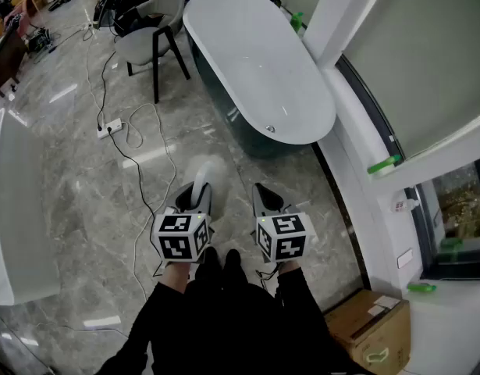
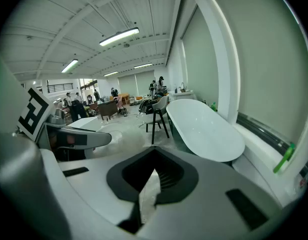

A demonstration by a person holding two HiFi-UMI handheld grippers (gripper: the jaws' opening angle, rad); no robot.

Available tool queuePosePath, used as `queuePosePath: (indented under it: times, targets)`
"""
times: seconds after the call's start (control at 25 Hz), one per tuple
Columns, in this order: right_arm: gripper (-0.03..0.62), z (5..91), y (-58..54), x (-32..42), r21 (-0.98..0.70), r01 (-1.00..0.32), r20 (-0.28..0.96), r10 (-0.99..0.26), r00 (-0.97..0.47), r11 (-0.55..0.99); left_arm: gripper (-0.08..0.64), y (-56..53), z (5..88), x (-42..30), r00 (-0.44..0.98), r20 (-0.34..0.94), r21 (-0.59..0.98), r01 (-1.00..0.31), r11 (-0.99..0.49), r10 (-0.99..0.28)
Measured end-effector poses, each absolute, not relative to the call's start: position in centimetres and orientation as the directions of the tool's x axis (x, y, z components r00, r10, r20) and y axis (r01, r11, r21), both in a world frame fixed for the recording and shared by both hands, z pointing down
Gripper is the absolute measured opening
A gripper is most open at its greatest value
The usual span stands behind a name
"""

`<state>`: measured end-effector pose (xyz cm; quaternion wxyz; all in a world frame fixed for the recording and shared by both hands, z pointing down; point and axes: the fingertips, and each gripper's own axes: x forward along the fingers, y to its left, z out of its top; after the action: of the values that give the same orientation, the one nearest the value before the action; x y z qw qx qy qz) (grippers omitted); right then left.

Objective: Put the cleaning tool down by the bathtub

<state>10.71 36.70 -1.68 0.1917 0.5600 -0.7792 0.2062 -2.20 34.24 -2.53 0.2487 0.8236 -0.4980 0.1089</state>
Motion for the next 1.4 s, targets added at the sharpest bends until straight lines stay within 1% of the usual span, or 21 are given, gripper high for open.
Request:
queuePosePath:
  times: [0.44,0.6,0.92,1.28,1.4]
  targets:
    - [0.000,-1.4,37.4,10.2,-0.099,-0.951,0.544,-0.784,-0.298,0.293,0.100,34.1,-2.7,-2.3,0.498,0.420,0.315,-0.864,-0.392,-0.759]
    - [0.000,-1.6,37.6,10.7,-0.111,-0.949,0.531,-0.790,-0.308,0.295,0.100,34.2,-2.3,-2.3,0.494,0.424,0.331,-0.865,-0.378,-0.759]
    - [0.000,-1.0,37.6,13.0,-0.156,-0.949,0.535,-0.784,-0.314,0.273,0.100,33.7,-2.1,-1.8,0.462,0.426,0.318,-0.881,-0.349,-0.778]
    - [0.000,-0.7,37.4,14.1,-0.174,-0.938,0.538,-0.769,-0.347,0.301,0.100,32.4,-3.7,-1.9,0.415,0.388,0.311,-0.899,-0.307,-0.823]
    - [0.000,-0.4,36.7,14.2,-0.184,-0.935,0.547,-0.759,-0.353,0.302,0.100,31.7,-3.6,-2.2,0.402,0.395,0.312,-0.905,-0.291,-0.826]
